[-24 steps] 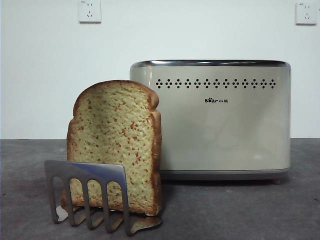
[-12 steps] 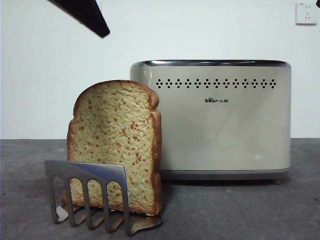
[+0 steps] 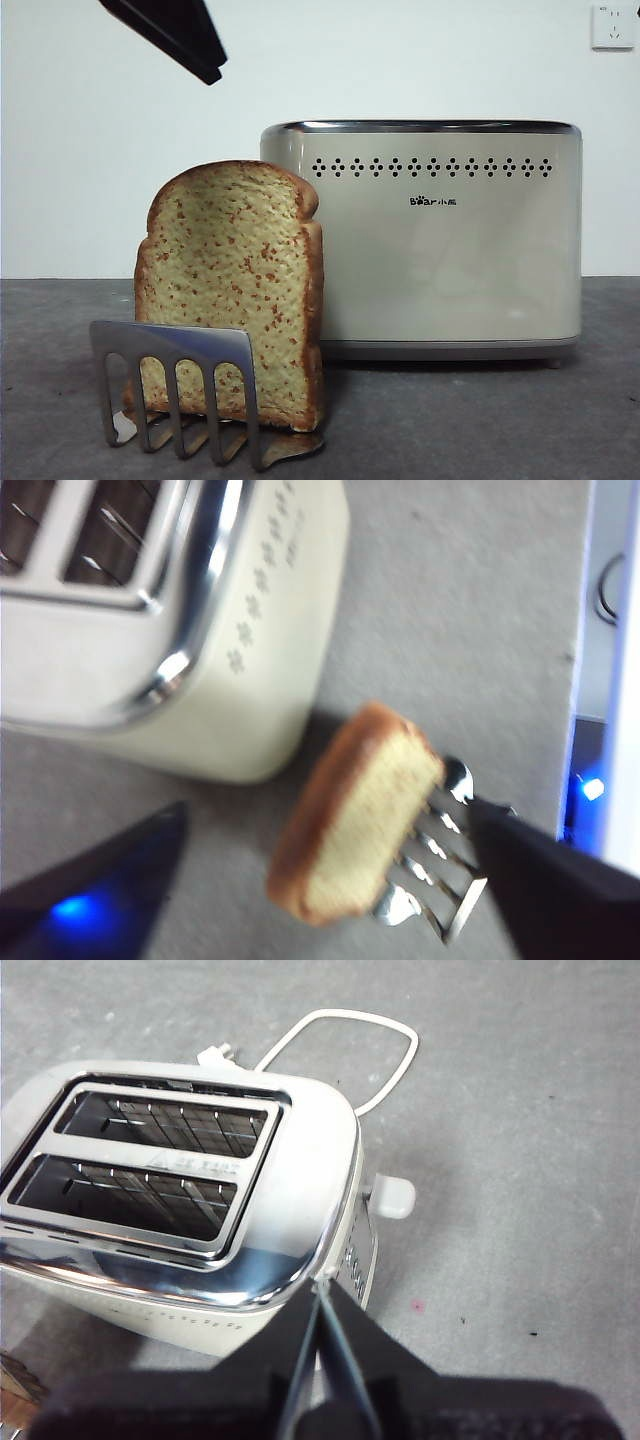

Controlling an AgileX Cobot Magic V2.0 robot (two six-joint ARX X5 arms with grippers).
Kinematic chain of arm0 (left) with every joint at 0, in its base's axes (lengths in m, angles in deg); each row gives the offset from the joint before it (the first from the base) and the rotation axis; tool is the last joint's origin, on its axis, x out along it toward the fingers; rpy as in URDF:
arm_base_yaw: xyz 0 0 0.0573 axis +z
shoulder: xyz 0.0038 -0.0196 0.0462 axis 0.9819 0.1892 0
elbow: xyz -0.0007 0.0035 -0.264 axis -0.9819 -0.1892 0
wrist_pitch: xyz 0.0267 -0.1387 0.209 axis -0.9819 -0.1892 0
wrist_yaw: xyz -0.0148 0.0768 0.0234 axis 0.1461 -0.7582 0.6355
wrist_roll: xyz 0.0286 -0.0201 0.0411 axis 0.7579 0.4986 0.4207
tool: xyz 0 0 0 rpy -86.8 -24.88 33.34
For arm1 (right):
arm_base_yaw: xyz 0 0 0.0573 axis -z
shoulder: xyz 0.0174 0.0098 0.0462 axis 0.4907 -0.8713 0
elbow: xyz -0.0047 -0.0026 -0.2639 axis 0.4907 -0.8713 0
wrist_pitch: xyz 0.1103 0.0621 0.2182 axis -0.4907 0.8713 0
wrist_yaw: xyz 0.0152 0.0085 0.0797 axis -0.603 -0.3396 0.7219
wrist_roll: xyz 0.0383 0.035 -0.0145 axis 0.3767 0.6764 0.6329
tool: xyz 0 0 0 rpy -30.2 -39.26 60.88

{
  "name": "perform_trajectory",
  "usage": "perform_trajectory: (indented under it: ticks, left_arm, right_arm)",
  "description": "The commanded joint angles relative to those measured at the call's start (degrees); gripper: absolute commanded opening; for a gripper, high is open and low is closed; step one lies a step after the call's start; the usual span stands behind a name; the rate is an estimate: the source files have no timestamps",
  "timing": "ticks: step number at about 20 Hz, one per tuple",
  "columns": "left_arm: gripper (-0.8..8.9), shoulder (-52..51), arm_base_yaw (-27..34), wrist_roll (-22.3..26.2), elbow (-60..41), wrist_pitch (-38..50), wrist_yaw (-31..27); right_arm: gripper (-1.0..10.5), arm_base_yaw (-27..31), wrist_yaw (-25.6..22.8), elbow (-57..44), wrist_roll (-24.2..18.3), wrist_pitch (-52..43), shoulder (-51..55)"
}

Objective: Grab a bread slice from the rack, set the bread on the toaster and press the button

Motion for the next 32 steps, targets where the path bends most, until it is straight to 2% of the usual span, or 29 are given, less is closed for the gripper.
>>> perform_trajectory:
  ticks: [1, 5, 7, 10, 18, 21, 24, 26, 30, 32]
  left_arm:
    - [6.64, 0.17, 0.0, -1.09, 0.15, 1.27, 0.96]
    - [6.64, 1.88, -0.11, -1.64, 0.15, -3.48, 0.76]
    - [6.64, 3.93, -0.09, -0.22, 0.15, -5.68, 0.46]
    - [6.64, 7.02, -0.11, 1.77, 0.15, -4.66, -2.32]
    - [6.54, 11.87, -0.55, 2.93, 0.15, -2.54, -2.23]
    - [5.06, 11.87, -1.9, 4.07, 0.15, -3.32, -2.23]
    - [4.95, 11.87, -3.61, 6.23, 0.15, -3.72, -2.23]
    - [4.17, 11.87, -4.55, 7.89, 0.15, -5.05, -2.27]
    - [2.46, 11.87, -4.98, 8.17, 0.15, -5.53, -2.34]
    - [2.11, 11.87, -4.98, 8.52, 0.15, -5.51, -3.43]
  right_arm:
    - [0.0, -0.07, 0.2, 0.15, -0.04, 0.0, -0.09]
    - [0.0, -0.07, 0.2, 0.15, -0.07, 0.39, -0.09]
    - [0.0, -0.07, 0.2, 0.15, -0.07, 0.39, -0.09]
    - [0.0, -0.07, 0.22, 0.15, -0.07, 0.59, -0.09]
    - [0.0, -0.07, 0.2, 0.15, -0.13, 1.2, -0.09]
    - [0.0, -0.07, 0.2, 0.15, -0.13, 1.22, -0.09]
    - [0.0, -0.07, 0.2, 0.15, -0.11, 1.33, -0.09]
    - [0.0, -0.07, 0.2, 0.15, -0.13, 1.73, -0.09]
    - [0.0, -0.07, 0.2, 0.15, -0.31, 2.54, -0.09]
    - [0.0, -0.07, 0.2, 0.15, -0.28, 2.6, -0.09]
